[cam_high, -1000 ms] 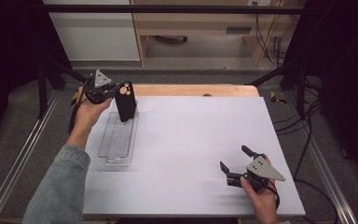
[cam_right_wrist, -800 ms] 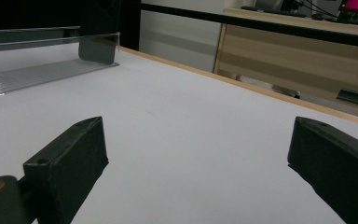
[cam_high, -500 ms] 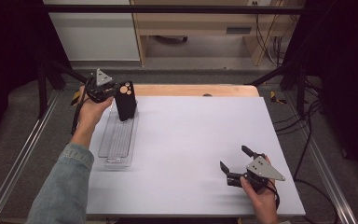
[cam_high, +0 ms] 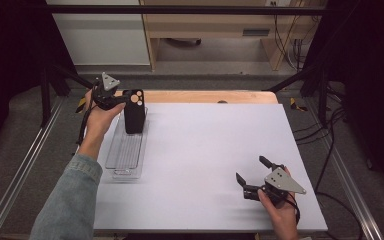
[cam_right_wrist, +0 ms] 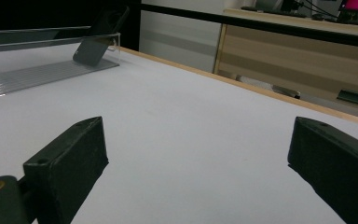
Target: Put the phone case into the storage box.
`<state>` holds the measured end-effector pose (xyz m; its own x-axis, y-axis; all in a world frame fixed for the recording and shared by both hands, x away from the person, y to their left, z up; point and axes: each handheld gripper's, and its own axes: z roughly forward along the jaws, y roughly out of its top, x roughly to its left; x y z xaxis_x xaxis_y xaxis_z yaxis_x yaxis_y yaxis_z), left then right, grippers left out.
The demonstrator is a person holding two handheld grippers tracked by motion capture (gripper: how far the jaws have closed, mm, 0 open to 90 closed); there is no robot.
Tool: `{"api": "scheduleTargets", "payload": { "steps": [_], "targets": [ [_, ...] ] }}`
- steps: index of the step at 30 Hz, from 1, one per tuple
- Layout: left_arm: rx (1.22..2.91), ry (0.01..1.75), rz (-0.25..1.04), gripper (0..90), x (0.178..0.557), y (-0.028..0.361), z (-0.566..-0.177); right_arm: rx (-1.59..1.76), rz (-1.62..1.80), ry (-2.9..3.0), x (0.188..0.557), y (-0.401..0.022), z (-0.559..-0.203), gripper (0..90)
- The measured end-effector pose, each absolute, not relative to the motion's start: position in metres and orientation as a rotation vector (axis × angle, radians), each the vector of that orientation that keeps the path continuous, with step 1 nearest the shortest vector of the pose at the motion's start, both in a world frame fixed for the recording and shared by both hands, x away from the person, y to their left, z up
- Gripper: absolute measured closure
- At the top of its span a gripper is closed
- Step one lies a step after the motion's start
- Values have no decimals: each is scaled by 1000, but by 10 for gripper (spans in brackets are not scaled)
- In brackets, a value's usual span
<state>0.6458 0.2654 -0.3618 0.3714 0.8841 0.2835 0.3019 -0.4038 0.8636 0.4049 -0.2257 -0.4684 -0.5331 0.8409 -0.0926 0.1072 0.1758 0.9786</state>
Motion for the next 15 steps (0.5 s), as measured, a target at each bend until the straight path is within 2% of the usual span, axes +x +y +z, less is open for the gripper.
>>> {"api": "scheduleTargets", "payload": {
  "steps": [15],
  "targets": [
    [1901, 1051, 936, 283, 639, 260, -364, 899, 1413, 1787, 405, -226, -468, 47]
  ]
}}
